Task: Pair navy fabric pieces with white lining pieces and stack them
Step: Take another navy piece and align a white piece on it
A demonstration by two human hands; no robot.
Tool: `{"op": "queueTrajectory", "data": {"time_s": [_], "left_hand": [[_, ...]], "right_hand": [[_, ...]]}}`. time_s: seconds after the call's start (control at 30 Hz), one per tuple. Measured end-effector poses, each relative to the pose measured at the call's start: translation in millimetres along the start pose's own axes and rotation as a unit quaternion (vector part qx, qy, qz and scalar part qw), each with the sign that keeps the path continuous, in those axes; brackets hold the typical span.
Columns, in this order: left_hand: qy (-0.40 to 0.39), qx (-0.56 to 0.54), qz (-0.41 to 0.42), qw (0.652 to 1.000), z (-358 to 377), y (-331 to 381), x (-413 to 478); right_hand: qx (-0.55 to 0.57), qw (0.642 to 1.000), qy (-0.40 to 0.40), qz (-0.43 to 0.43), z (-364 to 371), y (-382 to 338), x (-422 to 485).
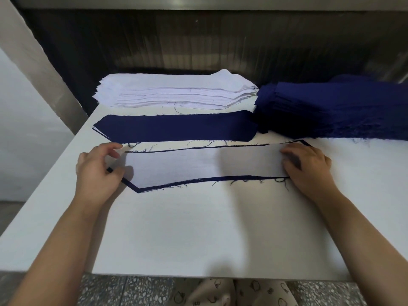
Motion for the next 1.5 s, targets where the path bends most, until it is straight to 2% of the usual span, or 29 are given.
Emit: {"op": "queueTrajectory", "data": {"time_s": [0.17,0.57,0.77,0.93,1.03,1.1,1.27,1.37,1.5], "left_hand": [[-0.031,-0.038,-0.011,0.999,2,-6,0],[-0.062,0.012,0.029,0.998,8,-18,5],[-0.05,0.003,0.053,0.997,7,-12,3],[-0.014,-0.055,0.036,0.998,6,-14,5],[0.024,-0.106,-0.011,0.994,-2,-15,13],[0.035,-0.108,-0.007,0.994,-7,-11,25],[0.043,-0.027,-0.002,0.999,-9,9,77],[0.016,0.031,0.01,0.999,-1,22,116],[0.018,0.094,0.045,0.994,-1,38,163]], "right_hand": [[0.011,1.0,0.002,0.007,-1,-1,-1],[0.002,1.0,0.011,0.006,-2,0,-1],[-0.004,1.0,0.024,0.006,-3,-4,-2],[0.013,0.995,0.078,-0.068,-17,-27,-3],[0.036,0.992,0.067,-0.102,-22,-49,14],[0.056,0.99,0.048,-0.123,-24,-68,33],[0.113,0.982,0.029,-0.15,-31,-115,92],[0.16,0.98,0.016,-0.118,-30,-130,134],[0.099,0.993,0.02,-0.058,-28,-135,179]]}}
Point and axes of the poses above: each hand's wrist, its own x-axis towards the middle knuckle, its own z-axis out of the palm, y = z × x, the point moved 7 cm from there along x, towards the middle knuckle, and after that the axes turned 14 degrees about -y, right-handed, at the moved point
